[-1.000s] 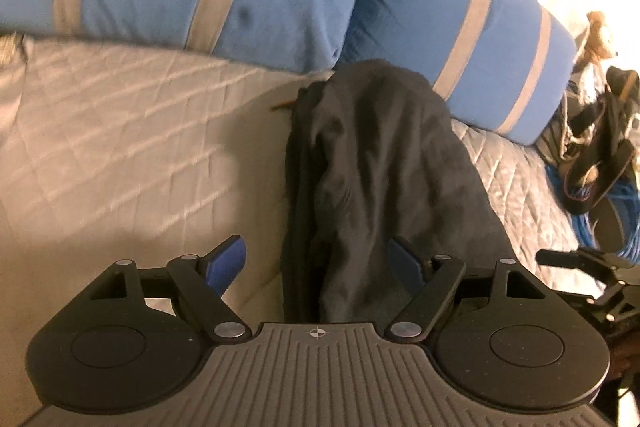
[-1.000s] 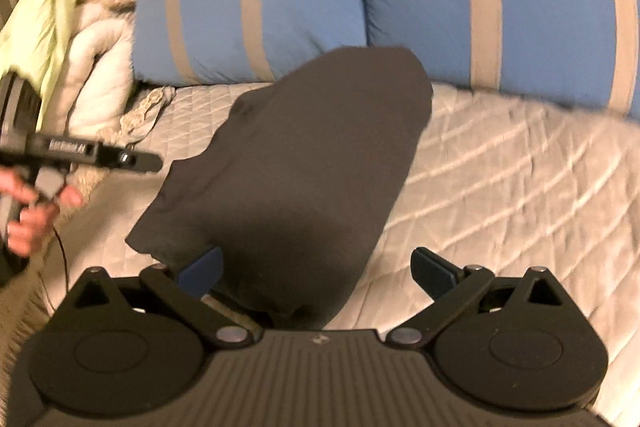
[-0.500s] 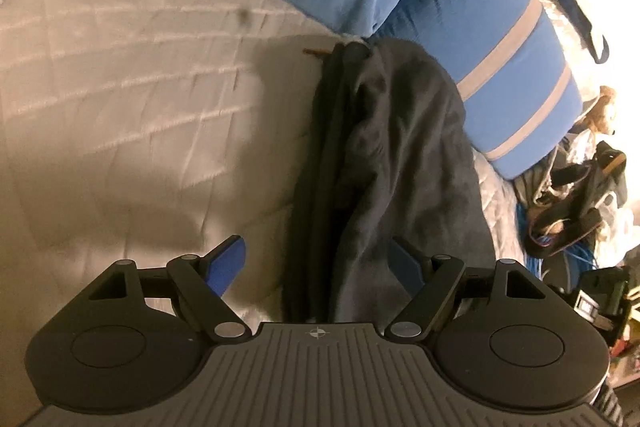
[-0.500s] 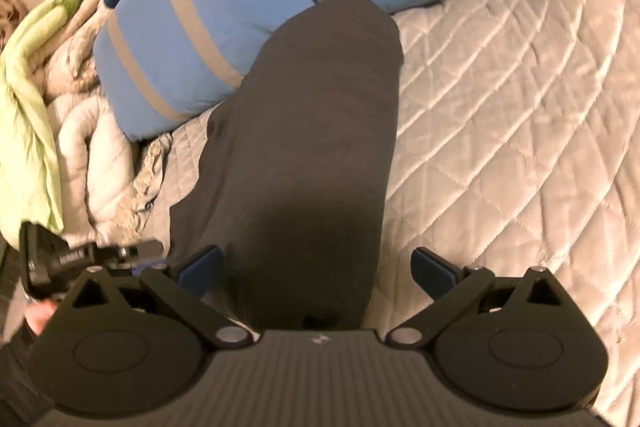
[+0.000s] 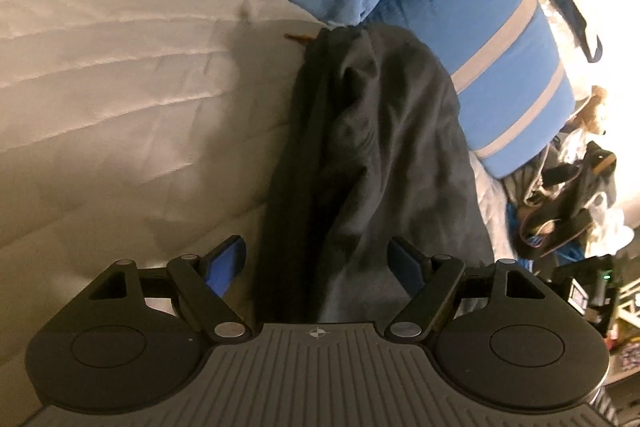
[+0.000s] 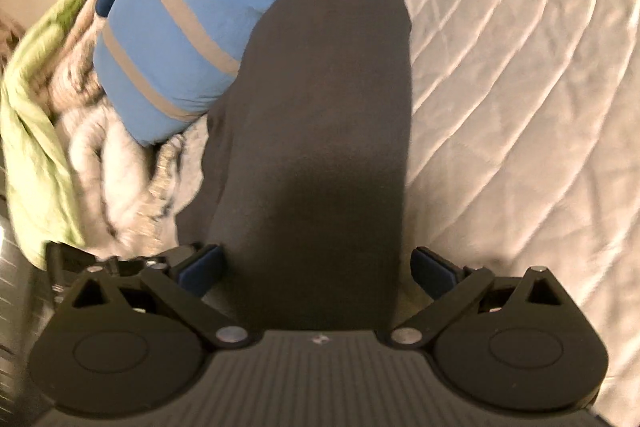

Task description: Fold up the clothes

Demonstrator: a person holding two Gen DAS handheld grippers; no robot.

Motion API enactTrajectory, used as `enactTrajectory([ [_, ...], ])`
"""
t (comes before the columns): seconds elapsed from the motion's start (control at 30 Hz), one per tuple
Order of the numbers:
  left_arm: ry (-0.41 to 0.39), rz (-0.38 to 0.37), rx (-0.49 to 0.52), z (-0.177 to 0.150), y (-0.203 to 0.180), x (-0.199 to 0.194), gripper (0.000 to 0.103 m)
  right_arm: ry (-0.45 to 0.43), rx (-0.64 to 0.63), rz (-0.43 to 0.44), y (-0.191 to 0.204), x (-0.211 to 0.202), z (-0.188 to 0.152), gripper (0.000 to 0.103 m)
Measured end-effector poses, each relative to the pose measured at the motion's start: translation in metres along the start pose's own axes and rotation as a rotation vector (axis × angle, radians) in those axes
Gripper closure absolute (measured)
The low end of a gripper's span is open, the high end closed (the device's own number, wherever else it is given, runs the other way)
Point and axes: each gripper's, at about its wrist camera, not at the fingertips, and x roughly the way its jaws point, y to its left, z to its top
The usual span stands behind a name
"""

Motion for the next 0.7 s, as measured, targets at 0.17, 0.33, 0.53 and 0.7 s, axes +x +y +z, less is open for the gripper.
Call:
enactTrajectory([
  [0.17,0.024,0.032,0.082,-0.002,-0.004,0.011,0.052,0.026,0.062,0.012,-0.015,0.006,-0.002,0.038],
  [0.33,0.031,-0.033,-0.011,-0.002,0.019,0.008,0.079,0.026,-0.024,-0.040,-0.008,0.007,-0.008,0.061],
  [0.53,0.006,-0.016,0.020,-0.006,0.012,0.008,0.076,0.025,-0.050,-0.052,-0.004,0.008,-0.008,0.041],
  [0.7,0.032,-0.034,0.005,0.004,0.009,0.004,0.059,-0.018,-0.015,0.010,-0.007,-0.002,-0.004,0.004],
])
